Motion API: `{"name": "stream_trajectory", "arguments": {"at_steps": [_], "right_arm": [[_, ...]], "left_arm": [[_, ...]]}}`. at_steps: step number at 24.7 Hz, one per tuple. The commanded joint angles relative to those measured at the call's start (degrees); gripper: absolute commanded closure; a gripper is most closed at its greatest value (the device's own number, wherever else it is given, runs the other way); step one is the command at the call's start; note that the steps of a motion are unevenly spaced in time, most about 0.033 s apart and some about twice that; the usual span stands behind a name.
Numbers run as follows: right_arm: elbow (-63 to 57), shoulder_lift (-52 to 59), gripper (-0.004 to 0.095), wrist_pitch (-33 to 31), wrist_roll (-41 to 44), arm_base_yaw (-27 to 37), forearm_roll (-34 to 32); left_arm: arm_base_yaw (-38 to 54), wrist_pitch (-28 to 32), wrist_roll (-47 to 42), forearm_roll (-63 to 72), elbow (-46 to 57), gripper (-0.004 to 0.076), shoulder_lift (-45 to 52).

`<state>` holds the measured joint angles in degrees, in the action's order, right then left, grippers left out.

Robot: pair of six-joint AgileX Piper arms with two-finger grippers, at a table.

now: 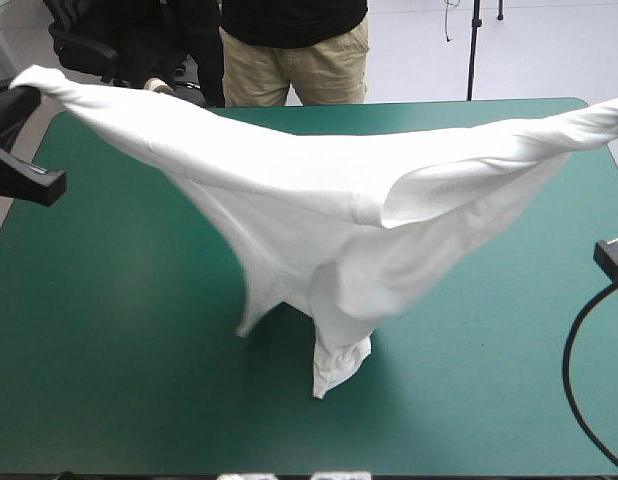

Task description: Fold the cloth

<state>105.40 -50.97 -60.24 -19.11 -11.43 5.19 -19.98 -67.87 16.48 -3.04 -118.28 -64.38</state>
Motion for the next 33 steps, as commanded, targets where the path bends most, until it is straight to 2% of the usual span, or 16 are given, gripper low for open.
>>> {"name": "stream_trajectory", "arguments": {"at_steps": [1,5,11,15,19,22,25,28,31,33], "right_arm": [[4.57,0.08,0.0921,5.64,-1.84,0.39,-0.57],[8.73,0.08,0.0921,7.14,-2.74,0.39,-0.57],[12.94,-0.91,0.0921,8.90,-3.43,0.39,-3.01],[11.32,-7.34,0.0921,2.33,0.42,0.39,-7.05],[5.59,-14.55,0.0921,1.94,3.23,0.39,-12.07],[1.66,-22.16,0.0921,5.32,5.50,0.39,-14.98],[1.54,-30.64,0.0921,12.61,6.56,0.39,-14.66],[1.54,-34.93,0.0921,18.70,9.85,0.39,-18.49],[1.54,-38.81,0.0921,21.81,10.72,0.39,-19.77],[1.54,-41.59,0.0921,22.07,10.50,0.39,-19.87]], "left_arm": [[-0.03,5.69,-0.12,-0.59,-5.16,0.0735,0.70],[-0.03,9.11,-0.11,-0.83,-9.58,0.0735,0.70],[-0.03,10.04,-0.37,-4.12,-12.23,0.0735,-0.86],[-0.03,6.42,-2.32,-6.23,-10.67,0.0735,-6.87],[-0.03,6.07,-2.52,-8.71,-4.70,0.0735,-12.84],[-0.03,7.99,-5.96,-13.58,1.02,0.0735,-19.89],[-0.03,15.01,-6.63,-14.30,2.65,0.0735,-29.04],[0.11,21.98,-10.02,-14.96,2.65,0.0735,-34.32],[0.46,26.34,-13.34,-15.30,2.65,0.0735,-38.53],[0.98,26.92,-13.62,-15.30,2.65,0.0734,-41.00]]}}
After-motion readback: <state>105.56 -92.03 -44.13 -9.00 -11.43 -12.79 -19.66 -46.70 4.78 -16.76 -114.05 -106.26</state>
